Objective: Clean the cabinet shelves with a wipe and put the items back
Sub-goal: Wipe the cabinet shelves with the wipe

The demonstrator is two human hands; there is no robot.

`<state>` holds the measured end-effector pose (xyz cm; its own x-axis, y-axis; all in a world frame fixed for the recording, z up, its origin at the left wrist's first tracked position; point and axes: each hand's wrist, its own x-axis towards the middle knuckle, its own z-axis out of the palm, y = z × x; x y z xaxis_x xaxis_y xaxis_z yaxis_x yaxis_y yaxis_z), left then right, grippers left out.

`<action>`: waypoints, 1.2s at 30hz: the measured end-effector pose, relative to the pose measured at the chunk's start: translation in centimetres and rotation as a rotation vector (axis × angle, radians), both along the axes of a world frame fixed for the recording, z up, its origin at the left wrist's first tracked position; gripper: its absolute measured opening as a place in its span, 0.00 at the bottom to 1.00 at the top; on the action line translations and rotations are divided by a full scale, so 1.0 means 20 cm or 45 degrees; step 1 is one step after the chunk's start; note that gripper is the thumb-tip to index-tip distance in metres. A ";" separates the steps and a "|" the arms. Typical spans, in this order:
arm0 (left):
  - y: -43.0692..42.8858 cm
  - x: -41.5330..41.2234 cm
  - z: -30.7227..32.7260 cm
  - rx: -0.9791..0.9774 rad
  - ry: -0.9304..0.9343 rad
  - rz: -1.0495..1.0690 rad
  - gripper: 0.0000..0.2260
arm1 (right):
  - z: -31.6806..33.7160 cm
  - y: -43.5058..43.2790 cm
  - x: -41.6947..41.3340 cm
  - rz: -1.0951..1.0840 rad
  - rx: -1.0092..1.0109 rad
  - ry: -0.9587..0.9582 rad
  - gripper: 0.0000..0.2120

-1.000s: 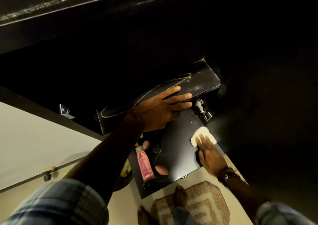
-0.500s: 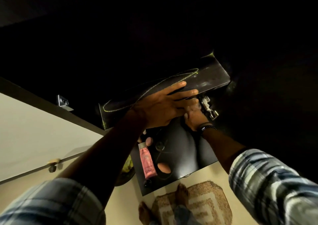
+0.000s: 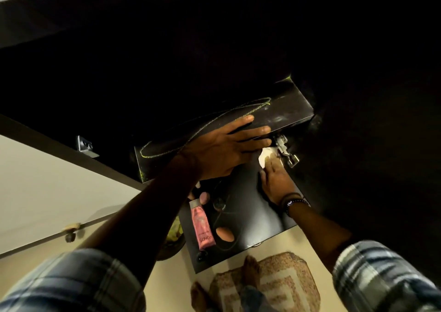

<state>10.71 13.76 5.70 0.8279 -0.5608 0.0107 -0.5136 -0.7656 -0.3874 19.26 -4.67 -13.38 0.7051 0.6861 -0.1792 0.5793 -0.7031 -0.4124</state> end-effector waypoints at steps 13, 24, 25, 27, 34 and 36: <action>-0.01 -0.02 0.04 0.034 0.032 0.012 0.20 | -0.11 0.13 -0.15 0.684 0.003 0.027 0.26; 0.00 0.00 0.01 0.065 0.005 0.005 0.18 | -0.05 0.02 -0.21 0.221 0.009 0.154 0.26; 0.00 0.00 0.01 0.066 0.015 0.010 0.18 | -0.06 0.00 -0.27 0.326 0.028 0.168 0.26; 0.00 0.00 0.02 0.073 0.027 0.013 0.20 | -0.10 -0.12 -0.37 0.532 0.026 0.060 0.25; 0.00 0.00 0.03 0.087 0.069 0.040 0.21 | -0.08 -0.63 -0.31 0.460 -0.009 -0.012 0.22; 0.01 0.00 0.03 0.072 0.115 0.053 0.21 | -0.10 -0.59 -0.15 0.145 0.000 0.080 0.26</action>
<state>10.72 13.90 6.32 0.8464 -0.5238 -0.0957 -0.5169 -0.7650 -0.3841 16.24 -16.37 -15.31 0.6098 0.7612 -0.2206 0.6286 -0.6340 -0.4504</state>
